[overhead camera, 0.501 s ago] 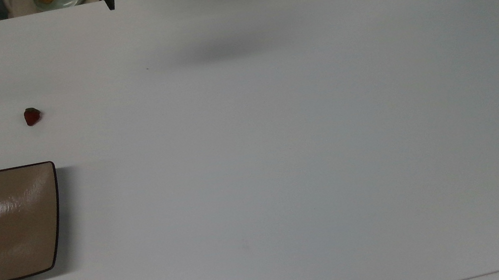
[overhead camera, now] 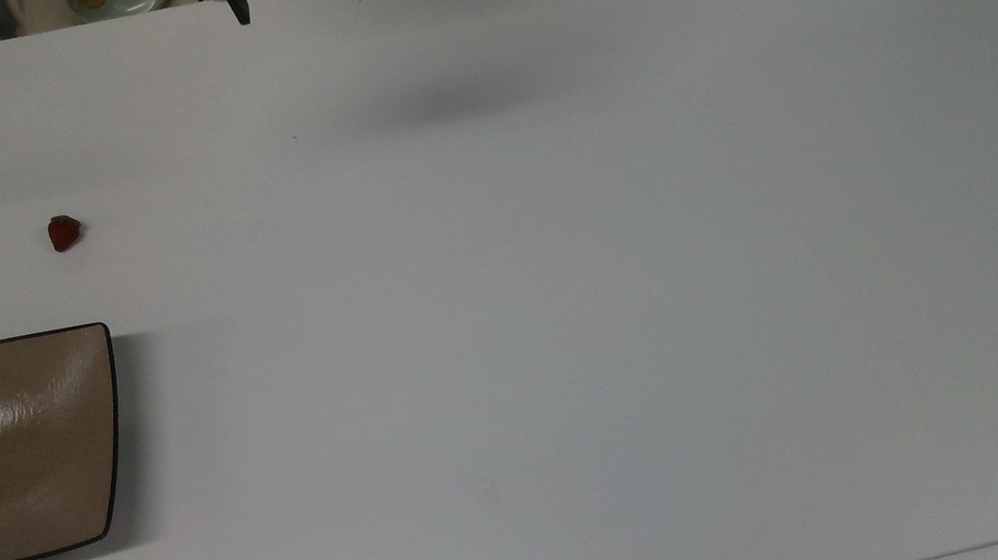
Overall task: Strawberries on a ceramic plate
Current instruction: 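Move the open gripper over to the small red strawberry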
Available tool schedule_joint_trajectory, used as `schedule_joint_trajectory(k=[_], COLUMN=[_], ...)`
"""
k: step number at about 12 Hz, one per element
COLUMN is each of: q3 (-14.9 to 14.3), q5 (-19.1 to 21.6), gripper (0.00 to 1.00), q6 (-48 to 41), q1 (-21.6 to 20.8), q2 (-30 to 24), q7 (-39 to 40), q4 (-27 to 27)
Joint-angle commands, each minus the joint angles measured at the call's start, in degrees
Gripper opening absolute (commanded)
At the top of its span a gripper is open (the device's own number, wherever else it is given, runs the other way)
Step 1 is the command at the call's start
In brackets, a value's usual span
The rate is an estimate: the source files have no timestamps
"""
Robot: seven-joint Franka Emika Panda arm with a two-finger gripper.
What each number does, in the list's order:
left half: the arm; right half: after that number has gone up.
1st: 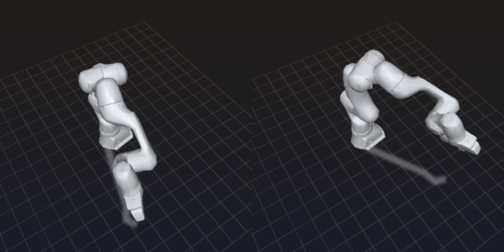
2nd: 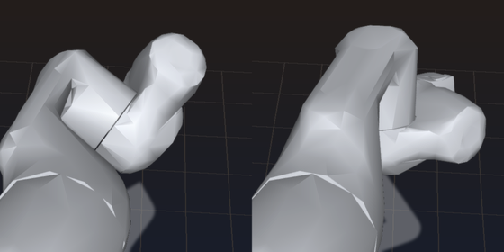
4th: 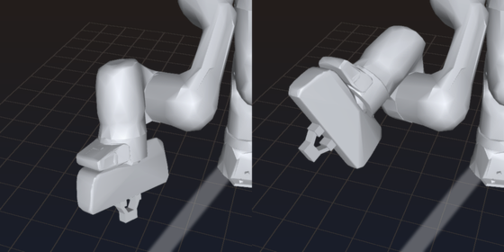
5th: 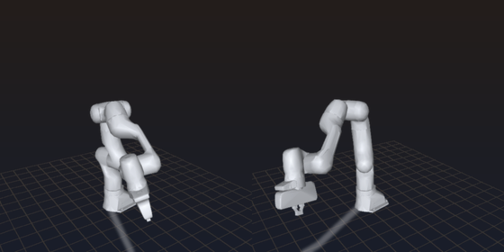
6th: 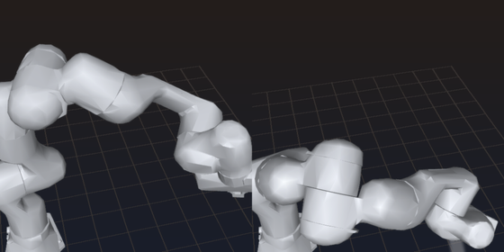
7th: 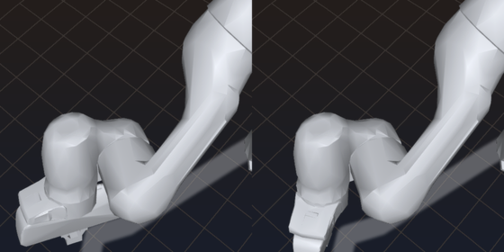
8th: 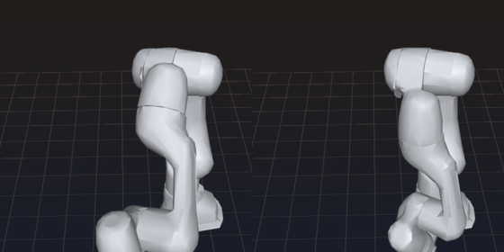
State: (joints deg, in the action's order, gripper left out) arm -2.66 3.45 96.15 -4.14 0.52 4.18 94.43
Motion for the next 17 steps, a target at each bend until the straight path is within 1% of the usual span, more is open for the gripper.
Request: schedule_joint_trajectory(k=[1,2,3,4,5,7,9,11,12,15,17], q3=[0.02,-0.07,-0.16,-0.68,-1.03,-1.3,-2.61,-2.7,-2.97,-5.51,-6.74], q5=[-1.78,-2.04,-3.96,-4.41,-4.42,-4.42,-4.42,-4.42,-4.33,-4.33,-4.07], gripper=[1.0,1.0,1.0,1.0,1.0,1.0,1.0,1.0,1.0,1.0,1.0], q6=[1.93,1.93,2.02,2.02,2.02,1.93,2.19,7.53,9.39,16.33,18.54], q1=[-0.7,-0.61,-0.18,0.61,1.66,5.61,9.92,14.92,17.21,20.3,21.09], q2=[-0.88,-0.79,-0.79,-0.61,-0.52,-0.43,0.26,2.8,4.91,10.36,13.17], q7=[-0.31,-0.13,0.22,0.74,3.44,13.18,16.82,18.49,19.2,21.3,26.82], q4=[1.81,1.73,1.72,1.72,1.64,1.64,1.55,1.64,1.64,1.9,2.77])
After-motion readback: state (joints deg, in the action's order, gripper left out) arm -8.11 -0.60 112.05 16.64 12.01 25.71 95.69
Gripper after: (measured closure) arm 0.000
